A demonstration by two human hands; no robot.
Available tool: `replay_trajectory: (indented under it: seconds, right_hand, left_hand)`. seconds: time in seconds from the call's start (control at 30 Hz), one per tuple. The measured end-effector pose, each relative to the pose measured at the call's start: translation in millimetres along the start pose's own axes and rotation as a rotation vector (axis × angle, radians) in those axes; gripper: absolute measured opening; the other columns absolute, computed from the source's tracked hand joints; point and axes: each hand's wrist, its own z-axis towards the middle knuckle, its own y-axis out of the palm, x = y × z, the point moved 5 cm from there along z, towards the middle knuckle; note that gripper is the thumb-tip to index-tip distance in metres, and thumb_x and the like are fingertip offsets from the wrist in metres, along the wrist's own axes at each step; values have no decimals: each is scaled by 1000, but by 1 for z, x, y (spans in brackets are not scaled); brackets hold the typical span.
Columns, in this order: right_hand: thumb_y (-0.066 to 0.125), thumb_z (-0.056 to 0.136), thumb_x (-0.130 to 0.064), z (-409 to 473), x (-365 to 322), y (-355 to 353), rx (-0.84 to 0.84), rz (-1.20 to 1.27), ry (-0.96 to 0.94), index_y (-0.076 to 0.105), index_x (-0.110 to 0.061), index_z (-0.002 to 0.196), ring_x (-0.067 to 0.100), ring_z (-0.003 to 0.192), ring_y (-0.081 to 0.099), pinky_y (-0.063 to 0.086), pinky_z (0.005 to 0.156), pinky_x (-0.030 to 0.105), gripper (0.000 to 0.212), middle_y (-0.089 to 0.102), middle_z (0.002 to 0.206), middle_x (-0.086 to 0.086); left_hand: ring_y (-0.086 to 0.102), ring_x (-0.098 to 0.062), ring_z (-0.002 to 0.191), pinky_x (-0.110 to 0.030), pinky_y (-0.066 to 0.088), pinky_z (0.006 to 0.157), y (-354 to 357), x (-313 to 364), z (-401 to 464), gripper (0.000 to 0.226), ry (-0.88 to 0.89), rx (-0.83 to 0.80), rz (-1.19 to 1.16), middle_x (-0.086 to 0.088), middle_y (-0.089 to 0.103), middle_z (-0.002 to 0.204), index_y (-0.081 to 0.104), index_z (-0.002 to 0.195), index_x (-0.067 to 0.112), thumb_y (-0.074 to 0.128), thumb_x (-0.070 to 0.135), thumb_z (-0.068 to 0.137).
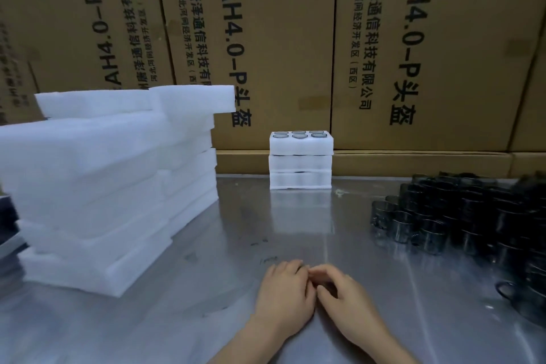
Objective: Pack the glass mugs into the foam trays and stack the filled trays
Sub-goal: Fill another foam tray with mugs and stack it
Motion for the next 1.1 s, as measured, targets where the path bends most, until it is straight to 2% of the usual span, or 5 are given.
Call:
replay_trajectory:
  seconds: [0.23,0.5,0.7,0.9,1.1]
  right_hand:
    - [55,88,-13,1,0,-3,13,-124,-1,63,-36,89,4,100,54,38,85,15,25,61,91,-22]
    - [54,88,-13,2,0,-3,-9,-117,28,59,-43,81,0,97,53,38,81,11,31,62,91,-24]
    - [53,86,-18,7,-1,-3,-26,-135,73,55,-49,74,-4,98,52,33,80,2,33,63,96,-21]
    - [53,87,-18,9,0,-2,-27,-151,33,53,-50,65,-4,98,50,31,83,4,39,60,91,-27]
    - [54,86,-18,9,1,-1,-27,-155,22,56,-47,67,-4,97,51,37,87,10,35,61,89,-24]
  left_hand:
    - [36,-26,128,-41,19,108,-101,-60,57,40,40,117,480,-6,42,138,50,125,16,43,28,88]
    - [1,-33,145,-49,5,116,-272,-149,124,93,-446,322,824,-13,-1,158,-3,149,13,63,28,86]
    - [52,-30,112,-48,30,106,-274,-155,130,60,-430,321,864,-10,53,120,35,134,10,63,7,81]
    - [38,-23,79,-34,37,72,-277,-161,128,17,-334,311,885,-5,37,91,55,97,11,58,4,81]
    - [38,-23,90,-30,31,65,-275,-171,124,53,-402,288,911,-6,43,114,42,114,15,74,29,74]
